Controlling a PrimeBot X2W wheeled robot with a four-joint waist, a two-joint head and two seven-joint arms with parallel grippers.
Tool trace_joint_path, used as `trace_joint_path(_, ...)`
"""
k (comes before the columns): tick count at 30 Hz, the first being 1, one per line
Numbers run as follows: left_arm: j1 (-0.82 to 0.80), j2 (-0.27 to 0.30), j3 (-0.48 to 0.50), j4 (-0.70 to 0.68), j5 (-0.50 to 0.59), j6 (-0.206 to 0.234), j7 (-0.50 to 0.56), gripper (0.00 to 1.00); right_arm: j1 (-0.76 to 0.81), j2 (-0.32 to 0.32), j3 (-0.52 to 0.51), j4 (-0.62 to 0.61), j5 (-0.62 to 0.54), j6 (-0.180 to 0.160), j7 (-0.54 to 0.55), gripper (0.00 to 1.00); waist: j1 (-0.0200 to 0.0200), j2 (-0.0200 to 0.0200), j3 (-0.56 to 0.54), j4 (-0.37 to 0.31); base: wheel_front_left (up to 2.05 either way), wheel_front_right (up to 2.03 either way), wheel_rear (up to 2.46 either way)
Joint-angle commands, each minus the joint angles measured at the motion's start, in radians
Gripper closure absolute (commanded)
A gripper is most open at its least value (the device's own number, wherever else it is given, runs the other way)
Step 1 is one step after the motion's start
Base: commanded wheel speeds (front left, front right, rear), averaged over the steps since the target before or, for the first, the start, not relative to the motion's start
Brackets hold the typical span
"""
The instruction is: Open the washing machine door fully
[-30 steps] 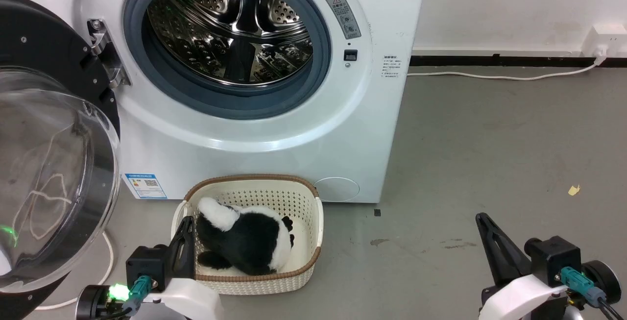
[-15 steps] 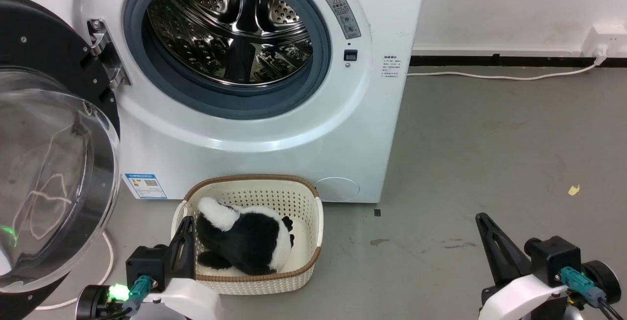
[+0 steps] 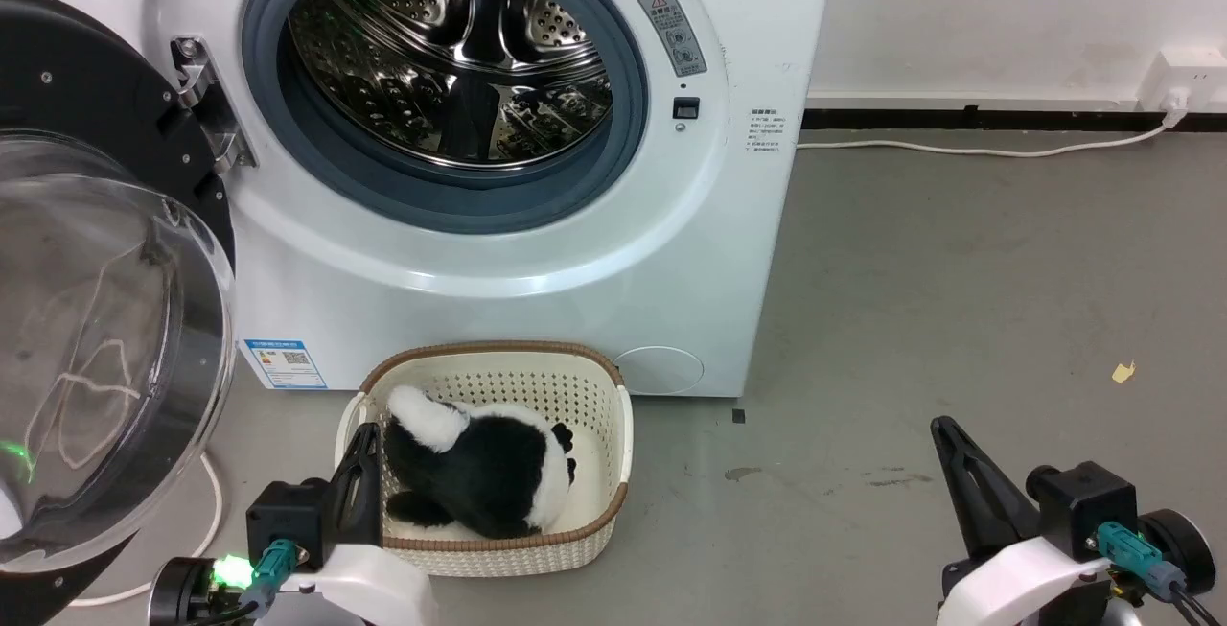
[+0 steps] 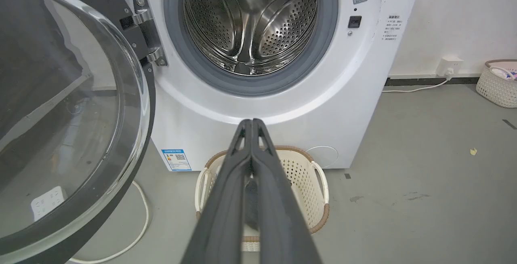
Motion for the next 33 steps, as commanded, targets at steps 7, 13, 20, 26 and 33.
trace_joint_path(7, -0.015, 0.0, 0.0, -0.004, 0.009, -0.005, 0.0, 1.0, -0.012, 0.004, -0.001, 0.002, -0.008, 0.001, 0.0, 1.0, 0.0, 0.0, 0.0, 0.0, 0.0, 0.0, 0.0)
trace_joint_path(13, -0.015, 0.0, 0.0, -0.004, 0.009, -0.005, 0.0, 1.0, -0.012, 0.004, -0.001, 0.002, -0.008, 0.001, 0.0, 1.0, 0.0, 0.0, 0.0, 0.0, 0.0, 0.0, 0.0)
trace_joint_path(20, -0.015, 0.0, 0.0, -0.004, 0.009, -0.005, 0.0, 1.0, -0.012, 0.004, -0.001, 0.002, -0.008, 0.001, 0.0, 1.0, 0.0, 0.0, 0.0, 0.0, 0.0, 0.0, 0.0)
trace_joint_path(26, -0.015, 0.0, 0.0, -0.004, 0.009, -0.005, 0.0, 1.0, -0.012, 0.004, -0.001, 0.002, -0.008, 0.001, 0.0, 1.0, 0.0, 0.0, 0.0, 0.0, 0.0, 0.0, 0.0)
trace_joint_path(33, -0.015, 0.0, 0.0, -0.004, 0.009, -0.005, 0.0, 1.0, -0.012, 0.004, -0.001, 0.002, -0.008, 0.001, 0.0, 1.0, 0.0, 0.0, 0.0, 0.0, 0.0, 0.0, 0.0)
